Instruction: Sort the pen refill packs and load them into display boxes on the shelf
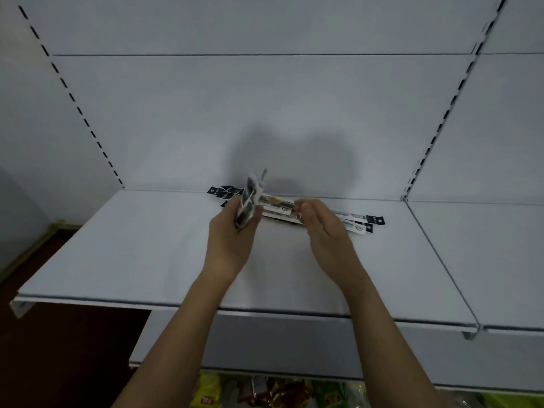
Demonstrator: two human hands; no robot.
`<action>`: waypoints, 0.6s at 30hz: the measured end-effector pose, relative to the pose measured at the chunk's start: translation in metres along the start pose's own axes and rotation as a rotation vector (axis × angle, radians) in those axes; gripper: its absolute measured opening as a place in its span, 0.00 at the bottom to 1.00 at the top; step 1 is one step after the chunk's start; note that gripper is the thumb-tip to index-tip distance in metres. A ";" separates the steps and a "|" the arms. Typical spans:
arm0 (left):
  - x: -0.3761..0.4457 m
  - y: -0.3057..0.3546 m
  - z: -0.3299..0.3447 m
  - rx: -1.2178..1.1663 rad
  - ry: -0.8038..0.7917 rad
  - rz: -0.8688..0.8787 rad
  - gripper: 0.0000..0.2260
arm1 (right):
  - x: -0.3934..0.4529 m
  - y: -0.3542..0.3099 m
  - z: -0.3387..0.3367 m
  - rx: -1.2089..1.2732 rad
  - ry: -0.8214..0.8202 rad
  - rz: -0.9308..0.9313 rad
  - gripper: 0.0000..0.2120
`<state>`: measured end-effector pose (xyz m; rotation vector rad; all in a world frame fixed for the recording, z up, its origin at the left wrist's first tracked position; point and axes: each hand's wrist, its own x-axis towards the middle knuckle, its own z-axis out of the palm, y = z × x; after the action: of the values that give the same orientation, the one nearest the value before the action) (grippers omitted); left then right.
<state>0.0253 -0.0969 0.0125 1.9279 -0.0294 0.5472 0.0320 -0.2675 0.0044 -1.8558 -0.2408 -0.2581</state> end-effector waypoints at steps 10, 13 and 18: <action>-0.020 -0.017 -0.031 0.125 -0.346 0.061 0.09 | -0.080 -0.038 0.014 -0.425 -0.006 0.230 0.09; -0.035 -0.007 -0.033 0.161 -0.485 0.107 0.14 | -0.113 -0.052 0.001 -0.519 -0.036 0.325 0.08; -0.074 0.022 -0.021 0.158 -0.688 0.161 0.09 | -0.170 -0.071 -0.037 -0.603 0.056 0.445 0.09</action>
<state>-0.0548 -0.1048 0.0099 2.1972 -0.5993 -0.0360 -0.1529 -0.2881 0.0297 -2.4294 0.3272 -0.0719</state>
